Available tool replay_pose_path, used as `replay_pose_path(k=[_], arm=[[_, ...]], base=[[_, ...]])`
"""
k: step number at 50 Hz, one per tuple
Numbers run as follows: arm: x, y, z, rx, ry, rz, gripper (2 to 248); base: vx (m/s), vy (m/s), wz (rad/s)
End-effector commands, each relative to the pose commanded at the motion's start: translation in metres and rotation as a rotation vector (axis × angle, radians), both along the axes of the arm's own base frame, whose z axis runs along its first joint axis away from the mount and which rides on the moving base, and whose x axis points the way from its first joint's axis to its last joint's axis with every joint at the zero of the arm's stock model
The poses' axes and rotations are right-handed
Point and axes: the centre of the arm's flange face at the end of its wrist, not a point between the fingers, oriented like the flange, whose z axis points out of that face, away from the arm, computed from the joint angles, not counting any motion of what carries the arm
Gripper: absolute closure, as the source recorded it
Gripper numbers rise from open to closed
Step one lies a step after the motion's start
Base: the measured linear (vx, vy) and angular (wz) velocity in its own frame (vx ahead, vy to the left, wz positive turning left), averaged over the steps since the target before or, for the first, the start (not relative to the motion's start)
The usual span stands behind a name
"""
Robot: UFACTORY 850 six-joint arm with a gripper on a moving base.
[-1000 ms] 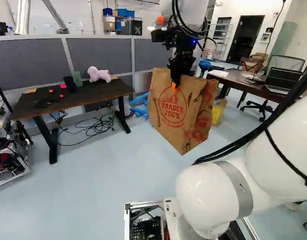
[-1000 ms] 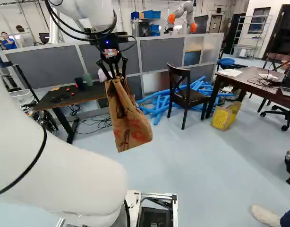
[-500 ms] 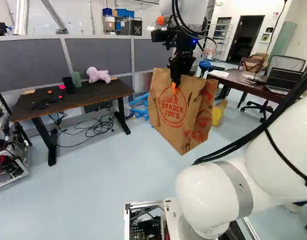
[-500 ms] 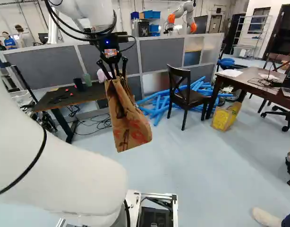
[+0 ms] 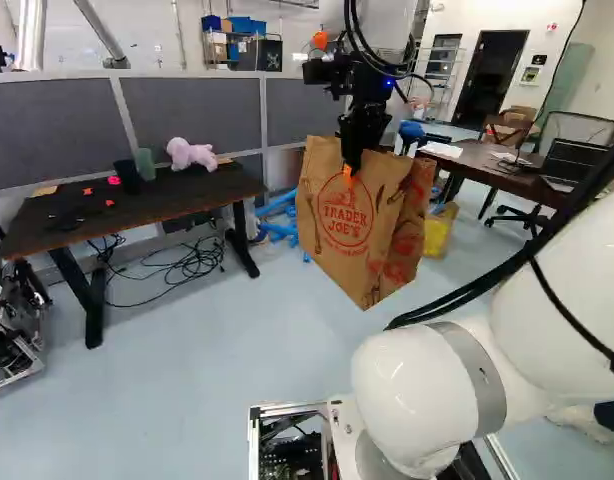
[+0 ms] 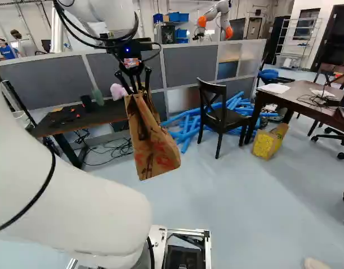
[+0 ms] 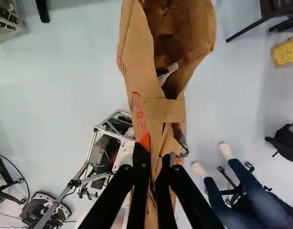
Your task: Pick up the bag on the ground and place it on the table
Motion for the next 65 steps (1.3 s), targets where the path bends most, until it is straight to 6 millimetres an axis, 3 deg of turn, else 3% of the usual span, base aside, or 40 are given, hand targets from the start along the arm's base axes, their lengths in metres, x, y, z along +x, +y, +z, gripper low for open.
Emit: replay_pose_path(k=[46,65], arm=[[0.0,0.0,0.0,0.0,0.0,0.0,229],[0.0,0.0,0.0,0.0,0.0,0.0,229]], base=[[0.218,0.038,0.15],[0.228,0.098,0.234]])
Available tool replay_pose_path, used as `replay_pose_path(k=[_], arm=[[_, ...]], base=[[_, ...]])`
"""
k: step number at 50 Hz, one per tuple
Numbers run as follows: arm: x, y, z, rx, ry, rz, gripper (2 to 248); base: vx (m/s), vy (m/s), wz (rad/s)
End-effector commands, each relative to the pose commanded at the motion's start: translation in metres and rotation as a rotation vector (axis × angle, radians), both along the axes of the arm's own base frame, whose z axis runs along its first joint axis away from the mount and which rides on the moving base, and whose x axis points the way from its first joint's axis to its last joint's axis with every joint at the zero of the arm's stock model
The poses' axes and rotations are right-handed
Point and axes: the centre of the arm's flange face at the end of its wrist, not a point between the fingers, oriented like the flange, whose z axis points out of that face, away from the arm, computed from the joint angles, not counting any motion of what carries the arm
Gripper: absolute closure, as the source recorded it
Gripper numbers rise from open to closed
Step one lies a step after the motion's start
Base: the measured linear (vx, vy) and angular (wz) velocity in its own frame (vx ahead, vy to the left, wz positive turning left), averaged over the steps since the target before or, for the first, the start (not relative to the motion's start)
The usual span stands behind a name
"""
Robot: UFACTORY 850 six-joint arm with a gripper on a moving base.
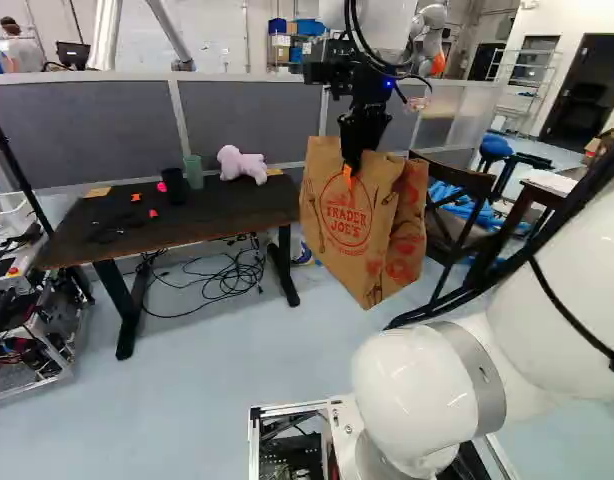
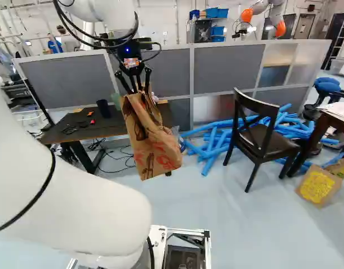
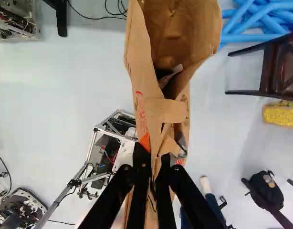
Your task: Pick up the bag on the ground and place it on the table
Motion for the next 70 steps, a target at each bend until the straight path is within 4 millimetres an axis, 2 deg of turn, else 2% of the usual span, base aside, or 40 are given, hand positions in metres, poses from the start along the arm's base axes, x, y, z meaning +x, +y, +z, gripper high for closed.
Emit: replay_pose_path(k=[27,55,70], arm=[[0.0,0.0,0.0,0.0,0.0,0.0,229],[0.0,0.0,0.0,0.0,0.0,0.0,229],[0.0,0.0,0.0,0.0,0.0,0.0,229]], base=[[0.199,0.116,0.234],[0.166,0.036,0.151],[0.147,0.004,0.011]])
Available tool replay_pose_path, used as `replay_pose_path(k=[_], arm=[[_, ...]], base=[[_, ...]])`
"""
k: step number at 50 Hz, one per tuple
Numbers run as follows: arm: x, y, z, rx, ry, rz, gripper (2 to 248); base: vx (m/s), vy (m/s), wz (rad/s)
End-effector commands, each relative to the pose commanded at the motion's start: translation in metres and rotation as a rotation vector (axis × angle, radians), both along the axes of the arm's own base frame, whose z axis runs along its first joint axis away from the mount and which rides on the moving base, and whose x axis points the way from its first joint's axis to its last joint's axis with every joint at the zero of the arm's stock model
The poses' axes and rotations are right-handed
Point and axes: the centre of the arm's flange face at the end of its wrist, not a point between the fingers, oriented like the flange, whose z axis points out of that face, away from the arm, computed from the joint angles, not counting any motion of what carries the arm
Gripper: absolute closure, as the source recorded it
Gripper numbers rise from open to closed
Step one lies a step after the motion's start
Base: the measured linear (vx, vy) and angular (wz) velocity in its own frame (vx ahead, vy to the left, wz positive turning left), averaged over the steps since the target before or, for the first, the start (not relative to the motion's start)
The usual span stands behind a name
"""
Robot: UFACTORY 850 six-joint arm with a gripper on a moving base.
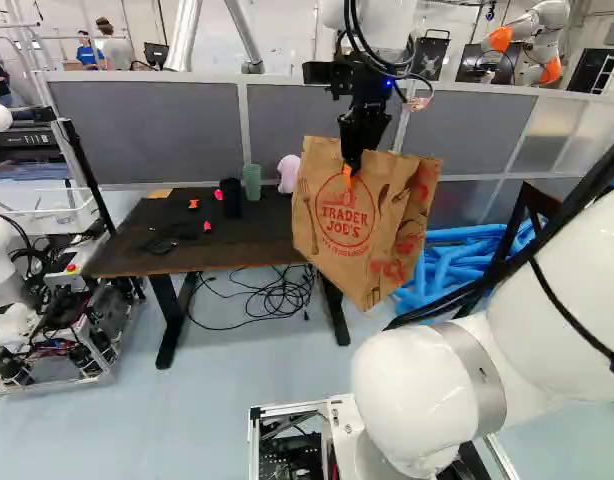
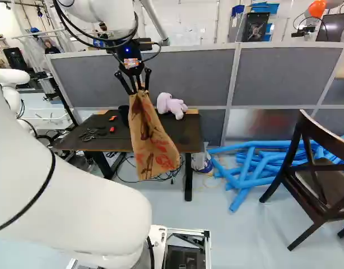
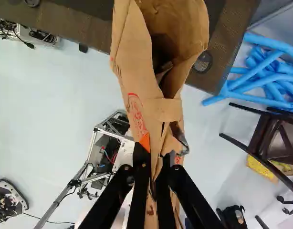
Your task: Pick up the bag on the ground and place it on the table
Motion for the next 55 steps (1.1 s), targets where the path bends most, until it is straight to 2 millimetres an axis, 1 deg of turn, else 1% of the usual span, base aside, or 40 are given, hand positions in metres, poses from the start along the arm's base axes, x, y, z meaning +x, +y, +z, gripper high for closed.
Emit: replay_pose_path(k=[17,18,32,55], arm=[[0.0,0.0,0.0,0.0,0.0,0.0,229],[0.006,0.0,0.0,0.0,0.003,-0.001,229],[0.023,0.0,0.001,0.0,0.011,-0.002,229],[0.071,0.0,0.001,-0.001,0.023,-0.007,229]], base=[[0.139,0.004,0.004],[0.127,0.007,-0.01],[0.012,0.001,0.003],[-0.001,0.0,0.0]])
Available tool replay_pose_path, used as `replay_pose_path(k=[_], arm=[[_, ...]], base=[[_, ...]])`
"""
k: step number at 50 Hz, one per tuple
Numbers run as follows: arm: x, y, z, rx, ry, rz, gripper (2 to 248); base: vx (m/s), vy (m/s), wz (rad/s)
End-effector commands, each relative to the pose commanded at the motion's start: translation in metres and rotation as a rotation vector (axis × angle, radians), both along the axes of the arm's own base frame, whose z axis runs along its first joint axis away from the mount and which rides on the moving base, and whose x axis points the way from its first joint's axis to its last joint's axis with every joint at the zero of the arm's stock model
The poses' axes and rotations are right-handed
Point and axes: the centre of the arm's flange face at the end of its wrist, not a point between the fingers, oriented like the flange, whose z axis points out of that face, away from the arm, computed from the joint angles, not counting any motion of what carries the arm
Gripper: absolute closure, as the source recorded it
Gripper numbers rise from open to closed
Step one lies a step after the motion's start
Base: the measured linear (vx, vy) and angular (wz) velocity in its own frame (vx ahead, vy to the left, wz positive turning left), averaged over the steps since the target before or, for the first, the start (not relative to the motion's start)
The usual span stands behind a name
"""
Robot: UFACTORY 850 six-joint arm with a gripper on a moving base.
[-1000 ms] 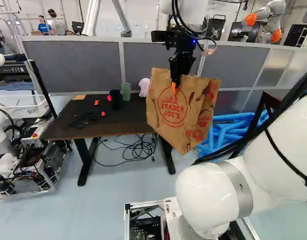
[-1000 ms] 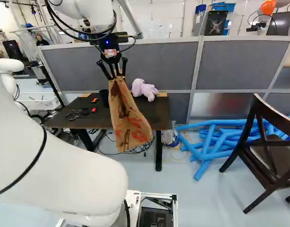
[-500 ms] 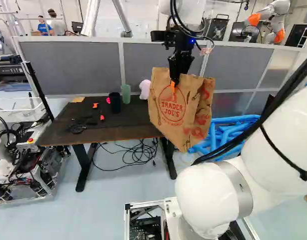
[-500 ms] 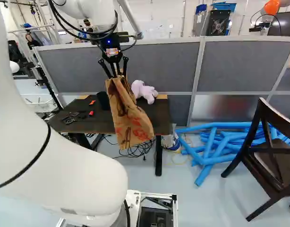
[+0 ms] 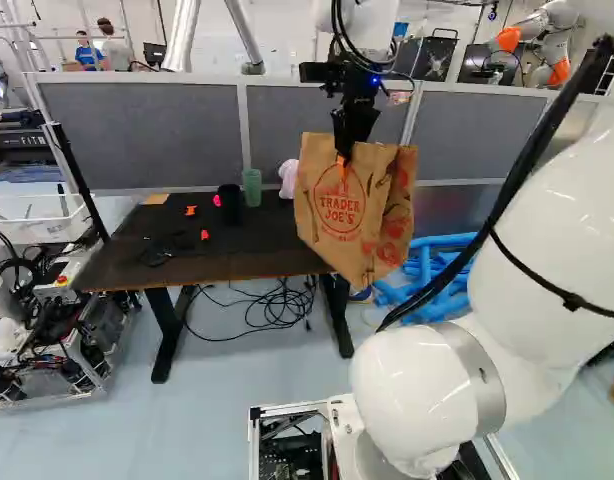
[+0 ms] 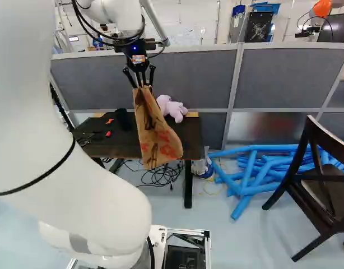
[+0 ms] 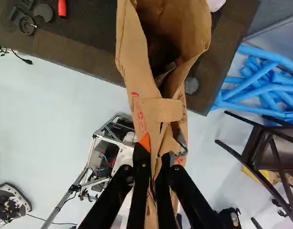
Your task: Pick up the bag on the ground and place it on the table
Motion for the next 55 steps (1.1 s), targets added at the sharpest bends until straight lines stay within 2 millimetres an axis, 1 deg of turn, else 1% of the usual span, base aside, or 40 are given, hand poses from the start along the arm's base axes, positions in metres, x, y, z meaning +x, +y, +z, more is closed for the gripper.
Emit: replay_pose_path(k=[20,55], arm=[[0.043,0.002,0.001,-0.013,-0.018,0.007,229],[0.107,0.015,0.001,-0.044,-0.067,0.042,229]], base=[[0.0,0.0,0.0],[0.0,0.0,0.0]])
